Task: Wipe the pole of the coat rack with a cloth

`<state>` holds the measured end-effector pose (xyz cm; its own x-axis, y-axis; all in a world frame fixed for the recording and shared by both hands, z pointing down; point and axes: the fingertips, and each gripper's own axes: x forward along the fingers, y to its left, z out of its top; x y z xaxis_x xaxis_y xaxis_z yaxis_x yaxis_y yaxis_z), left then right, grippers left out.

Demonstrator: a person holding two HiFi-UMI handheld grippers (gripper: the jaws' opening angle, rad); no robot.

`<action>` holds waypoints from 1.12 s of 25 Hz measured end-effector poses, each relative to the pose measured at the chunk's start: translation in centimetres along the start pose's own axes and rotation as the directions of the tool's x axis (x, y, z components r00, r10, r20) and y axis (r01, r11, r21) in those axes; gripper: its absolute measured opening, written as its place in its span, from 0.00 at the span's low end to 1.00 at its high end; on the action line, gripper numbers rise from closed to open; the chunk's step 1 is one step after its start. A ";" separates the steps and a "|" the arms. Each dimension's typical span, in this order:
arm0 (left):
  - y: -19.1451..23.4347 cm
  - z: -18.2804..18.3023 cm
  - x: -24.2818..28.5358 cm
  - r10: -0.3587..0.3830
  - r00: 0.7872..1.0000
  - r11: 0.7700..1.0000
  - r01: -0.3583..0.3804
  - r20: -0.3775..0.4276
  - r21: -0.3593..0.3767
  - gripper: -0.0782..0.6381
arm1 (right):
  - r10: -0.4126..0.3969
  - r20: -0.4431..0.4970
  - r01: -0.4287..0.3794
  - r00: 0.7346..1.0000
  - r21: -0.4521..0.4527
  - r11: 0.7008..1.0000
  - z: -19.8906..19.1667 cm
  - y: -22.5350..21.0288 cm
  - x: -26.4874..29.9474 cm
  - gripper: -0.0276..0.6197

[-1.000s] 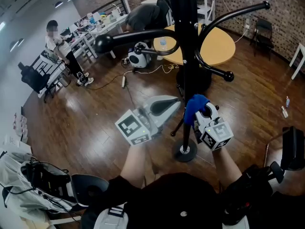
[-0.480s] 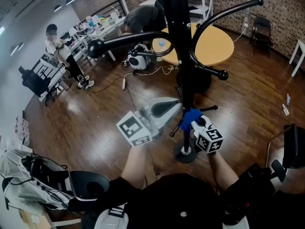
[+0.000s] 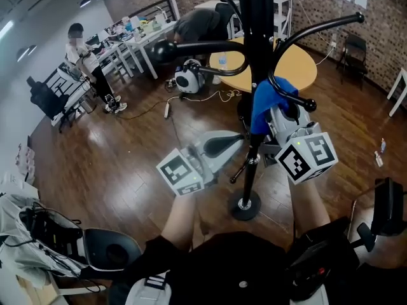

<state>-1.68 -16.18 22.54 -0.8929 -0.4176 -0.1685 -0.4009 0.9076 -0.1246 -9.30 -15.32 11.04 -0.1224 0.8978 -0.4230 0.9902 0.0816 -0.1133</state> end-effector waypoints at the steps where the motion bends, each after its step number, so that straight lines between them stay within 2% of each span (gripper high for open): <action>1: 0.1 0.1 -0.4 0.004 1.000 1.000 -0.004 0.003 0.001 0.11 | -0.001 0.004 0.001 1.000 -0.005 1.000 -0.2 0.2 -0.1 0.09; 4: 0.7 0.4 -1.3 0.012 1.000 1.000 -0.012 0.007 -0.002 0.11 | -0.006 -0.045 0.006 0.999 -0.007 1.000 -3.2 0.4 -1.0 0.09; 8: 1.3 0.7 -0.9 0.010 1.000 1.000 -0.010 0.005 -0.007 0.11 | -0.039 -0.197 0.042 0.980 0.010 0.999 -12.2 -1.0 -4.8 0.10; 11: 1.4 0.4 -0.7 -0.001 1.000 1.000 0.001 -0.009 -0.009 0.11 | -0.079 -0.351 0.107 0.933 0.063 0.992 -21.5 -2.3 -9.1 0.10; 13: 1.4 0.3 -0.4 -0.009 1.000 1.000 0.009 -0.014 -0.010 0.11 | -0.094 -0.466 0.144 0.880 0.074 0.987 -27.6 -3.0 -12.0 0.10; 15: 1.4 0.0 0.2 -0.020 1.000 1.000 0.019 -0.020 -0.012 0.11 | -0.104 -0.544 0.180 0.832 0.087 0.980 -31.7 -3.6 -13.9 0.10; 16: 1.4 -0.1 0.5 -0.024 0.999 1.000 0.024 -0.023 -0.013 0.11 | -0.107 -0.557 0.194 0.823 0.099 0.976 -32.5 -3.8 -14.3 0.10; 18: 1.3 -0.1 0.6 -0.030 0.999 0.999 0.030 -0.026 -0.012 0.11 | -0.107 -0.555 0.204 0.825 0.116 0.972 -31.8 -3.8 -13.9 0.09; 20: 1.0 0.0 0.5 -0.034 0.999 0.999 0.034 -0.027 -0.009 0.11 | -0.104 -0.495 0.185 0.863 0.117 0.976 -28.3 -3.2 -12.3 0.09; 22: 0.8 0.1 0.4 -0.036 0.999 0.999 0.036 -0.027 -0.008 0.11 | -0.094 -0.380 0.147 0.920 0.112 0.983 -22.6 -2.4 -9.7 0.09; 24: 0.7 0.1 0.5 -0.039 0.999 0.999 0.039 -0.023 -0.006 0.11 | -0.058 -0.247 0.080 0.967 0.081 0.993 -15.8 -1.4 -6.6 0.09; 26: 0.5 0.3 0.6 -0.042 0.999 0.999 0.042 -0.015 -0.002 0.11 | -0.010 -0.138 0.013 0.990 0.022 1.000 -9.3 -0.2 -3.5 0.09; 28: 0.3 0.3 0.5 -0.041 0.999 0.999 0.041 -0.007 0.004 0.11 | 0.009 -0.074 -0.011 0.997 -0.026 1.000 -4.5 0.3 -1.3 0.09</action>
<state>-2.19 -16.15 22.10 -0.8769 -0.4545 -0.1562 -0.4367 0.8893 -0.1356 -8.59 -14.49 15.64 -0.1081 0.9282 -0.3559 0.9929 0.0828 -0.0856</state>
